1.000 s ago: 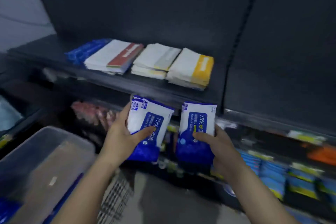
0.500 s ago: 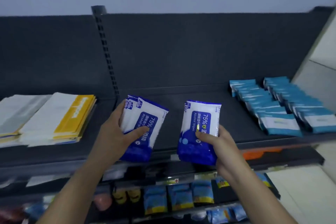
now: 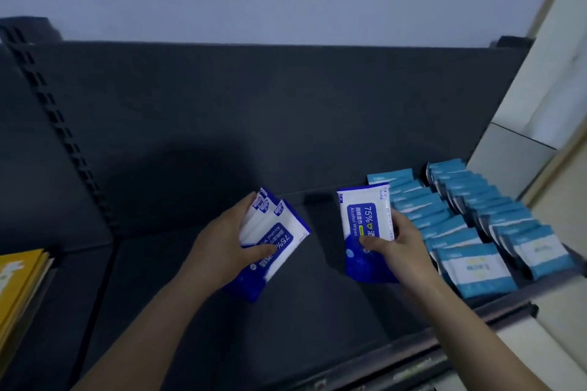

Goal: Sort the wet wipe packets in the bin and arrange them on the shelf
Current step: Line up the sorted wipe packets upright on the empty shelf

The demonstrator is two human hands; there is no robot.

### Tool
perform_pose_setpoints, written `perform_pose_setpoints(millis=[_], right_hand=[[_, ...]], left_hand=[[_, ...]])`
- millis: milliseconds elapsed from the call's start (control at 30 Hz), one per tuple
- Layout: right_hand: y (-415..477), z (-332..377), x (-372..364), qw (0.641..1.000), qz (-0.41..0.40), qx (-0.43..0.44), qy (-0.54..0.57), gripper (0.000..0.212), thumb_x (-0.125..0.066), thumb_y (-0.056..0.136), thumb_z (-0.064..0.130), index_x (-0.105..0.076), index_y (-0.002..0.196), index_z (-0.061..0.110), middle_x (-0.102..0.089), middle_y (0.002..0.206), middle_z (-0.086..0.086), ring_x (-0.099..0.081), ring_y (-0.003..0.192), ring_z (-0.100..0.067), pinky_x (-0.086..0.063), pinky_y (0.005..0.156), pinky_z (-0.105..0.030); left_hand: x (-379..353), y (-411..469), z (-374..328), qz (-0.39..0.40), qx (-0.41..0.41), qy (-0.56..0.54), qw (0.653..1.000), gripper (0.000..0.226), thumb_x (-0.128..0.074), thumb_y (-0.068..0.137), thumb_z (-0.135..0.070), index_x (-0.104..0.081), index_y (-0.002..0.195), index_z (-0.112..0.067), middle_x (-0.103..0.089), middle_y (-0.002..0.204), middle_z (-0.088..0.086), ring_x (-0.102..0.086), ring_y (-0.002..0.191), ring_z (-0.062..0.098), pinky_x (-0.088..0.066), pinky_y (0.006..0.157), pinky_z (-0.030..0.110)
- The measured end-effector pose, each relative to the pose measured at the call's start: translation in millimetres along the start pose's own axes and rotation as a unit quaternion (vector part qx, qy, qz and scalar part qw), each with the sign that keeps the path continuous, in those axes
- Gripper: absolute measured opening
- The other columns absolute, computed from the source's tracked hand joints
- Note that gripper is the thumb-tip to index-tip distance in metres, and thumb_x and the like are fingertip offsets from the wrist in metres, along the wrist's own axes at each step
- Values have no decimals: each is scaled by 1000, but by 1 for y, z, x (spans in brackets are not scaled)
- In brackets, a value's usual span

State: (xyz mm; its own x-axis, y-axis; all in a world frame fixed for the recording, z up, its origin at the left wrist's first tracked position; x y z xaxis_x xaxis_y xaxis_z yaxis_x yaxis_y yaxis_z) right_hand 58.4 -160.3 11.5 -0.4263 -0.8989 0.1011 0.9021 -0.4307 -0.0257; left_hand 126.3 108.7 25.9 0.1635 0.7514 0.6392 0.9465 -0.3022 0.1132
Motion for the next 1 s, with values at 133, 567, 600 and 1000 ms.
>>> perform_pose_setpoints(millis=[133,567,600,1000], right_hand=[[37,13,-9,970,35,144,-192,57,-73,70,-2,-55,106,39,-64,101,12,-60,93,-11,-48,79,-25],[138,11,-25,780,230,229,-535,70,-63,76,6,-42,138,31,-51,136,8,-47,123,-16,-41,96,-29],[142,8,-26,768,250,226,-544,72,-62,76,6,-39,140,31,-48,138,8,-46,125,-15,-40,97,-28],[176,-9,-30,684,392,234,-569,71,-55,90,16,-17,148,31,-31,148,2,-31,132,-20,-29,108,-33]], left_hand=[[-9,30,12,46,10,37,998,104,-80,71,-39,-12,149,-38,-40,146,-14,-40,131,10,-34,105,27],[-44,80,0,101,14,166,981,102,-80,69,-44,-16,148,-33,-46,140,-7,-48,122,13,-38,95,21],[-48,82,-2,102,14,168,980,98,-81,68,-43,-21,145,-34,-49,136,-8,-51,116,12,-41,92,22],[-87,117,-16,148,66,239,957,70,-82,66,-38,-32,115,-48,-58,97,-16,-57,79,3,-49,70,21]])
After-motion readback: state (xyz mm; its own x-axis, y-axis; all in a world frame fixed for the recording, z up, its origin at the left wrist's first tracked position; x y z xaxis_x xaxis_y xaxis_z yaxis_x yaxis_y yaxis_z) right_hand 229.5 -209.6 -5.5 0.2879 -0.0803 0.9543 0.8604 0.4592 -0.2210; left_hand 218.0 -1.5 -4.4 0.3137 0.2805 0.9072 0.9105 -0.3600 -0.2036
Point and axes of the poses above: each hand's wrist, its own y-axis towards the middle knuckle, its own x-axis out of the back of the hand, z = x × y, the point moved 7 cm from there along y, towards the middle knuckle
